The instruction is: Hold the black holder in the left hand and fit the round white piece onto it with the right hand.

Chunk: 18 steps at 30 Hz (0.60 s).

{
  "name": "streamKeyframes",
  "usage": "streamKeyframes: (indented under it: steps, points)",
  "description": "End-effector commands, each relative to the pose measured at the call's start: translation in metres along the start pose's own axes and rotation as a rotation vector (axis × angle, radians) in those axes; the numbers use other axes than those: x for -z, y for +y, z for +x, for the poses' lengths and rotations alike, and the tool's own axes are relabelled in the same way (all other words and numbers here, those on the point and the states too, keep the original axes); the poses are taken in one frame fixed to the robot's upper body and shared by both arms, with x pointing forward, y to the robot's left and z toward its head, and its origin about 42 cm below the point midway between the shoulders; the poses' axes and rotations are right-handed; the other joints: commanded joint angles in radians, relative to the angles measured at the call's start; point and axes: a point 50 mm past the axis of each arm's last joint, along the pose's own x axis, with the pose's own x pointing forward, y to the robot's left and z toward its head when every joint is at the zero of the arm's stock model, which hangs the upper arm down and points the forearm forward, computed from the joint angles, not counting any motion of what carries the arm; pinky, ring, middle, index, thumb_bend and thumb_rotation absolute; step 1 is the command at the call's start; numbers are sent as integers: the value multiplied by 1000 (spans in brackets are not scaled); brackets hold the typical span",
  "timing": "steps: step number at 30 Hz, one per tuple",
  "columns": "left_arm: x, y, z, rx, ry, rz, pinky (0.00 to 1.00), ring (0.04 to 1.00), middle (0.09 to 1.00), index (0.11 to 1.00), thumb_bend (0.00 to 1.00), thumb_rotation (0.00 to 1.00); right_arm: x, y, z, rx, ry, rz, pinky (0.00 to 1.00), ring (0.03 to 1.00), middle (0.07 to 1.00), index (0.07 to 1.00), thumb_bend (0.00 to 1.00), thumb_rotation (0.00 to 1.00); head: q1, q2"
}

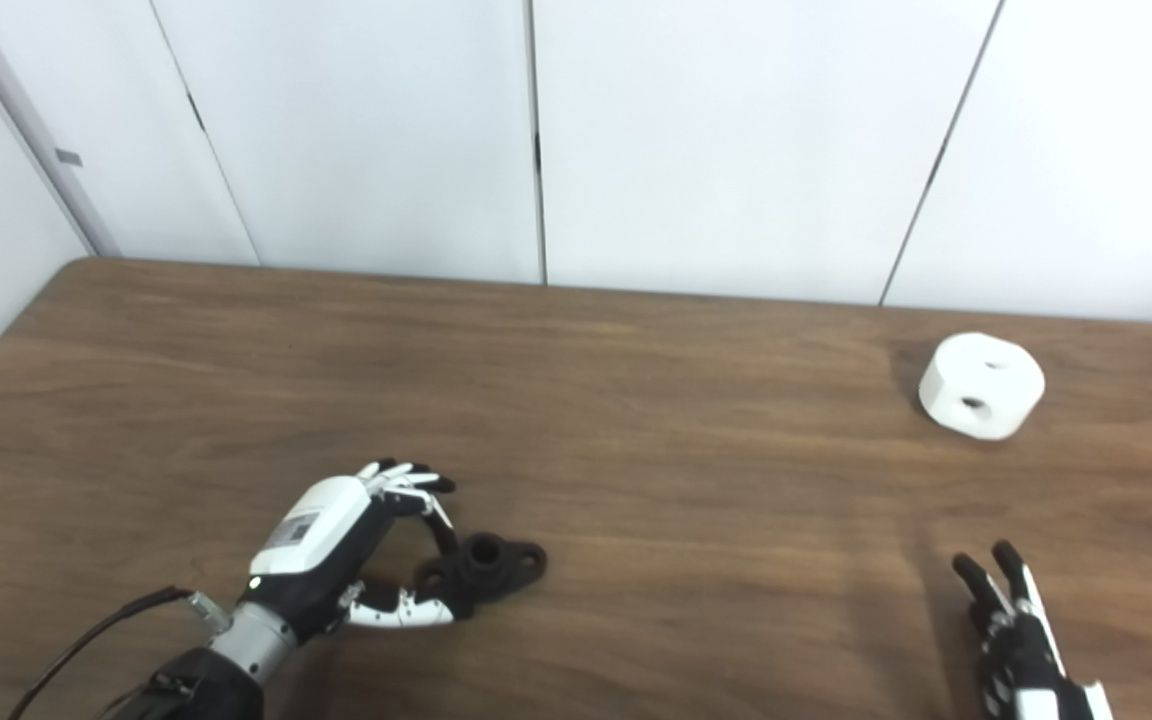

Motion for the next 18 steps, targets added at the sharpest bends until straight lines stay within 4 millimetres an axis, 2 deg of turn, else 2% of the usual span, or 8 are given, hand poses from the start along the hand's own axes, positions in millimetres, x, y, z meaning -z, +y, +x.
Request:
streamKeyframes:
  steps: [1, 12, 18]
  points:
    - [-17, 9, 0, -30, -81, 18, 1000, 922, 839, 487, 516, 55, -6, 9, -3, -19, 4, 4, 1000, 978, 922, 972, 674, 944, -22, 21]
    - [-53, -9, -4, -7, -228, 24, 970, 898, 815, 487, 518, 55, -25, 26, 5, -8, 22, 14, 1000, 987, 941, 1000, 678, 972, -57, 89]
    - [-60, -8, -6, 0, -274, 56, 962, 888, 817, 487, 518, 55, -30, 30, 7, -2, 25, 15, 1000, 981, 935, 999, 662, 986, -64, 116]
